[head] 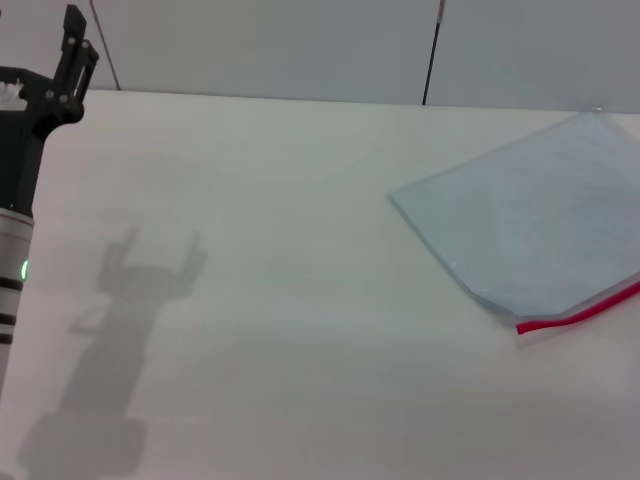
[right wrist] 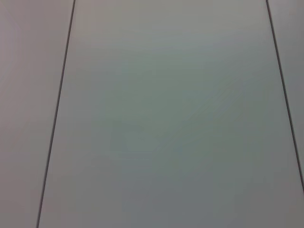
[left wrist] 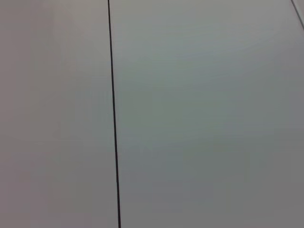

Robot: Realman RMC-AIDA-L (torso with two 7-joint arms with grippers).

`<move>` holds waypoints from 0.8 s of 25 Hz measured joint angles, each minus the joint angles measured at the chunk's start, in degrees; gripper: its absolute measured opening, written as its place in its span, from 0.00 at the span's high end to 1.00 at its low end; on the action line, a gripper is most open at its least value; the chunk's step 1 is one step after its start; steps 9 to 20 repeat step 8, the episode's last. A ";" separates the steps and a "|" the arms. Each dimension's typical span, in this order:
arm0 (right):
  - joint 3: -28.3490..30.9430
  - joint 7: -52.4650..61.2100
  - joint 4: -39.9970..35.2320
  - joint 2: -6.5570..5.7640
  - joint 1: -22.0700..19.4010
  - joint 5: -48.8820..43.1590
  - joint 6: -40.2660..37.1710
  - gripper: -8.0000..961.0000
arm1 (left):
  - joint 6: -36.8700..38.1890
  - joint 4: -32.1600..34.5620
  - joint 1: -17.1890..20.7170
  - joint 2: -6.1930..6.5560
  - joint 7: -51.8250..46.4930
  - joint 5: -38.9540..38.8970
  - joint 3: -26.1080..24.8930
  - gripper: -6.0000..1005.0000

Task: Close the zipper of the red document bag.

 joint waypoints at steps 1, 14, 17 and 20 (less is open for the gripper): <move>0.00 0.00 0.00 0.00 0.00 0.00 0.00 0.07 | -0.04 -0.01 0.07 0.00 0.00 0.00 -0.06 0.20; -0.09 0.00 0.00 0.05 -0.11 -0.08 -0.05 0.07 | -0.72 -0.06 0.28 0.00 -0.03 0.00 0.10 0.20; -0.09 0.00 0.00 0.05 -0.11 -0.08 -0.05 0.07 | -0.72 -0.06 0.28 0.00 -0.03 0.00 0.10 0.20; -0.09 0.00 0.00 0.05 -0.11 -0.08 -0.05 0.07 | -0.72 -0.06 0.28 0.00 -0.03 0.00 0.10 0.20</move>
